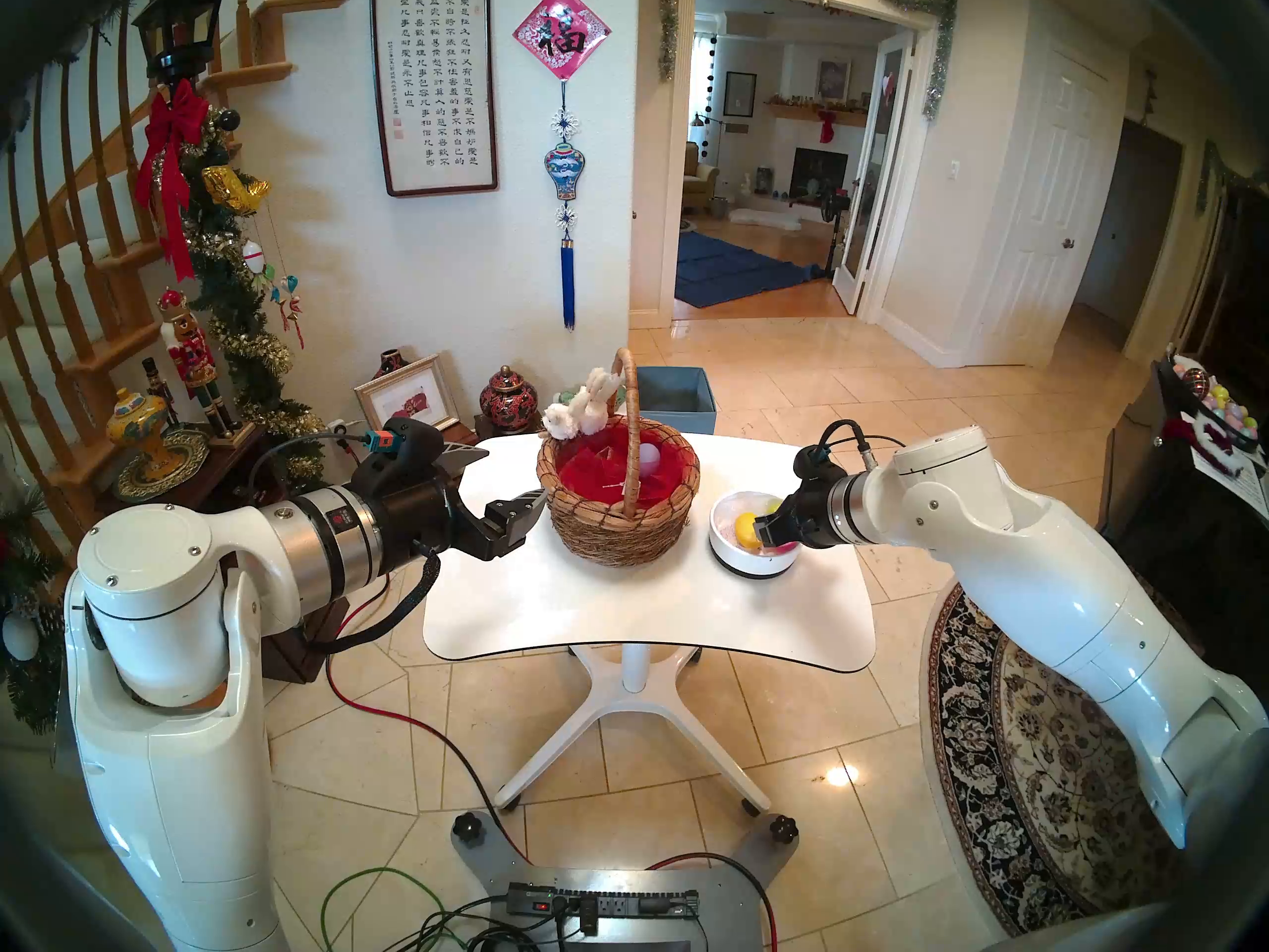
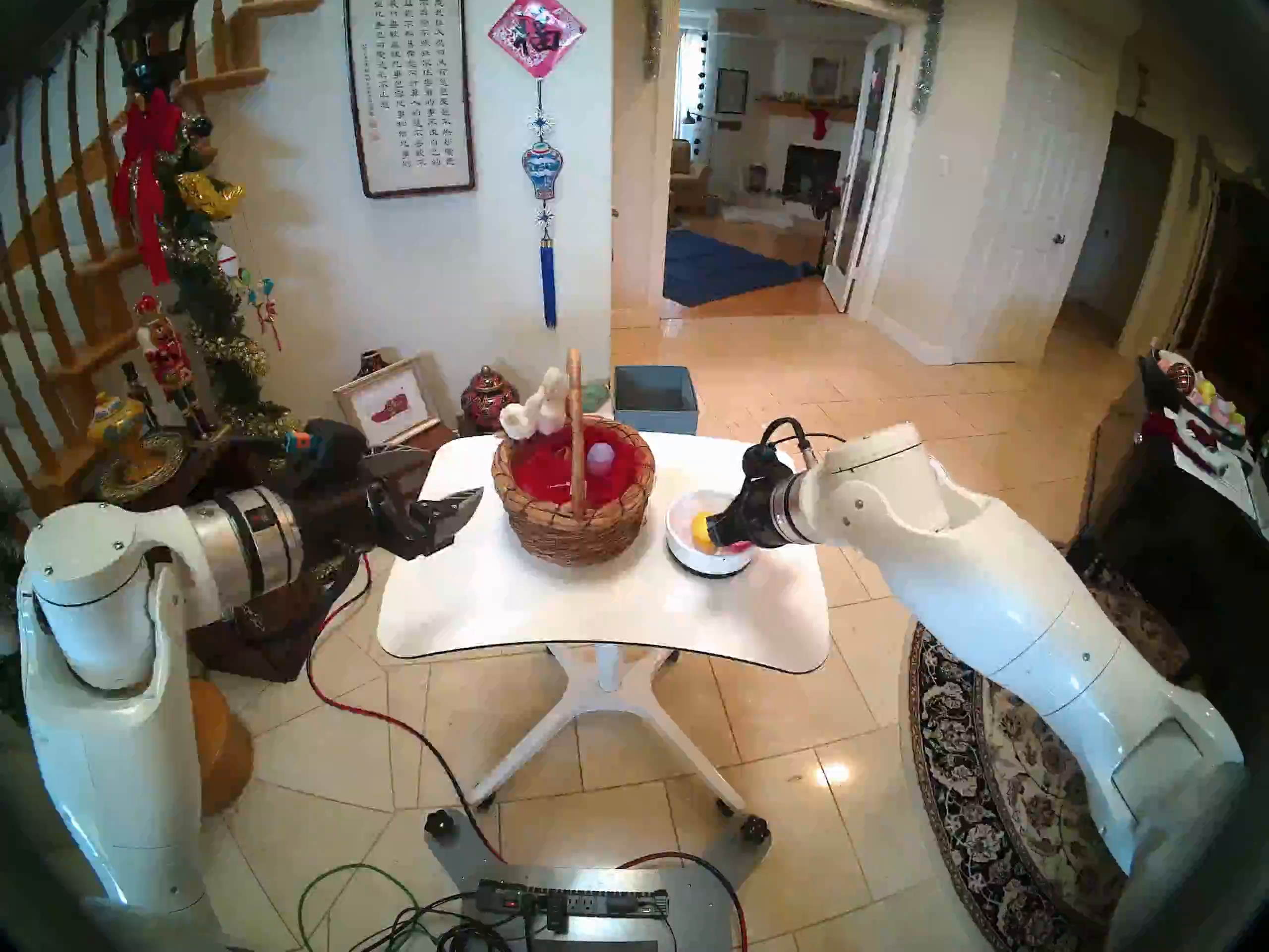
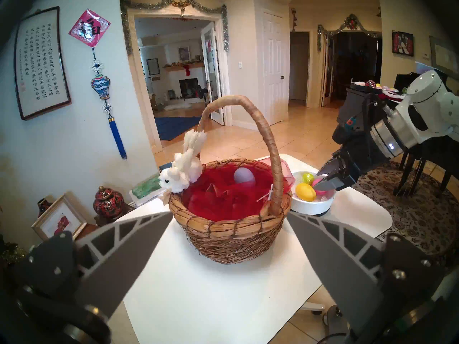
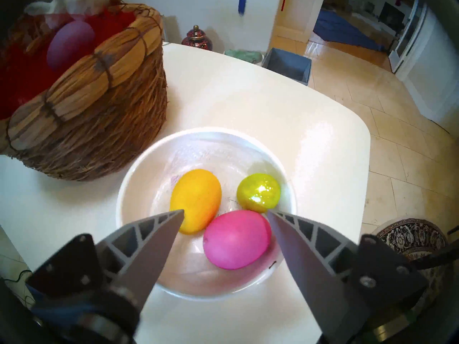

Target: Put easter egg into basket

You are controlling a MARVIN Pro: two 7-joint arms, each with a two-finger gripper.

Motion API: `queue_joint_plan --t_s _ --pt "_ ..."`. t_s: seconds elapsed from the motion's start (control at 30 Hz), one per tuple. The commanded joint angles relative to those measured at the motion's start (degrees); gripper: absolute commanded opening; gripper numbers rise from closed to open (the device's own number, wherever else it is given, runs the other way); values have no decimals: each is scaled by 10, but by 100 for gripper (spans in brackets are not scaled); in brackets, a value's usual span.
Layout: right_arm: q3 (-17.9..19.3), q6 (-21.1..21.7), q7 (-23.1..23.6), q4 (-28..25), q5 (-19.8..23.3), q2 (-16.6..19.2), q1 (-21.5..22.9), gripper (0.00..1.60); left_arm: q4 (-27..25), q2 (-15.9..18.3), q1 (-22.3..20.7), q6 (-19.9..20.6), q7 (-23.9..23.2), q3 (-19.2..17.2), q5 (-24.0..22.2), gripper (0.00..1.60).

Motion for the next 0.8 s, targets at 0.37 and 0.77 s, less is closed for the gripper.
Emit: queue_joint_plan --t_s 0.37,0.77 --pt "-23 -1 -29 -5 31 24 27 125 -3 0 -2 0 1 1 0 160" --pt "-48 -1 -40 -2 45 31 41 125 -3 0 -2 0 0 1 0 160"
